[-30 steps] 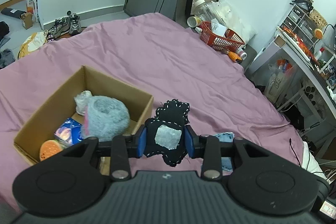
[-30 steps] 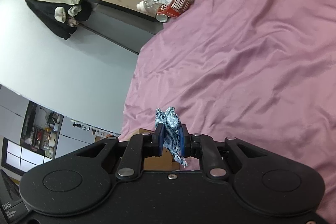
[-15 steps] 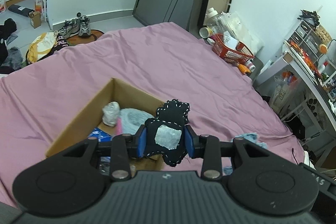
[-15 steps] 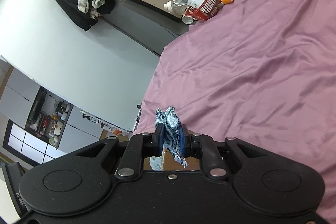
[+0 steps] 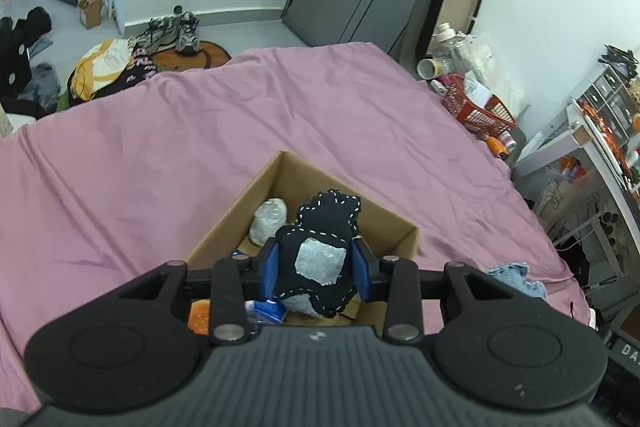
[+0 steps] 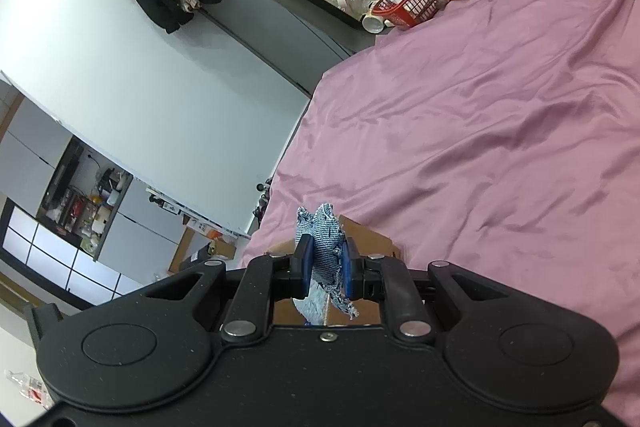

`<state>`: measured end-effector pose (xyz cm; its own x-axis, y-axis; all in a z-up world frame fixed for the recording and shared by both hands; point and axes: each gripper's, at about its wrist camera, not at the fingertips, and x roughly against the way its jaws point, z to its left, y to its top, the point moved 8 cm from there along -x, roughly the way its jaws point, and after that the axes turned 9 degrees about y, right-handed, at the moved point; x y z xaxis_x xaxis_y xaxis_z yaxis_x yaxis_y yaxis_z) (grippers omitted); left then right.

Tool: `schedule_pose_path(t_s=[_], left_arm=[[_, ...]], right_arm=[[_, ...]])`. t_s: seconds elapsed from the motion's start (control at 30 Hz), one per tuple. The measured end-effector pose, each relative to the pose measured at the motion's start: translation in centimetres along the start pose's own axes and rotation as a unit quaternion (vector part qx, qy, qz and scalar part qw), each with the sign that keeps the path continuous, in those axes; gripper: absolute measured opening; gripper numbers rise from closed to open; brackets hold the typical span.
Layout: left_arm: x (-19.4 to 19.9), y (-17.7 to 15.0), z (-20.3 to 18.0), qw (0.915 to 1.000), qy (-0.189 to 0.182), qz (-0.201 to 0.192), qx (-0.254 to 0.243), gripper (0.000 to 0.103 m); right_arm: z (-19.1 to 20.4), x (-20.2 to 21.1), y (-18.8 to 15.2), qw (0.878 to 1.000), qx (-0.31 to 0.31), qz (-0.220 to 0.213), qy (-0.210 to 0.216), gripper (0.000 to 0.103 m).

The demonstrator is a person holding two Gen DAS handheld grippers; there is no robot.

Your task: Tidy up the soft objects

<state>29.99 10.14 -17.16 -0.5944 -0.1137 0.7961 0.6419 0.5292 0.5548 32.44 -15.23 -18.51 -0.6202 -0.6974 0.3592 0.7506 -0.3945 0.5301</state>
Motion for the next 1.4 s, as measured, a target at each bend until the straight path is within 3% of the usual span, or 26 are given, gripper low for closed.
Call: schedule_pose_path(t_s=[0.47,0.63,0.7,0.93,1.1,1.3,1.37,1.4], left_arm=[[-3.4,-0.2,2.4,0.9993,-0.005,0.030,0.022,0.038],[-4.0,-0.2,2.7,0.9988,-0.015,0.038,0.027,0.047],[-4.2,0.0,2.9,0.9987,-0.013,0.041,0.027,0.056],[-3.4,0.4,3.2,0.9981,-0.029,0.042,0.035,0.057],[-2.2,0.6,3.9,0.9981,-0.031,0.037,0.039,0.057],[-0.6,0.2,3.8,0.9989,-0.021,0.039,0.016,0.057],[0.0,0.1,3.7,0.9990,-0.019,0.041,0.008,0.061],[0.4,0.1,3.6,0.9990,-0.018,0.041,0.006,0.071]], right_arm=[[2.1,-3.2,-2.1,0.999,0.022,0.033,-0.012,0.015],[2.8,-4.0,-2.7,0.999,0.029,0.042,-0.013,0.015],[3.1,-4.2,-3.1,0.998,0.033,0.047,-0.016,0.015],[4.2,-4.6,-4.1,0.997,0.049,0.057,-0.029,0.016],[4.5,-4.3,-4.5,0.996,0.050,0.057,-0.050,0.023],[5.8,-3.1,-4.7,0.996,0.058,0.051,-0.052,0.024],[6.1,-2.6,-4.8,0.995,0.060,0.049,-0.055,0.031],[6.3,-2.3,-4.8,0.995,0.062,0.047,-0.058,0.033]])
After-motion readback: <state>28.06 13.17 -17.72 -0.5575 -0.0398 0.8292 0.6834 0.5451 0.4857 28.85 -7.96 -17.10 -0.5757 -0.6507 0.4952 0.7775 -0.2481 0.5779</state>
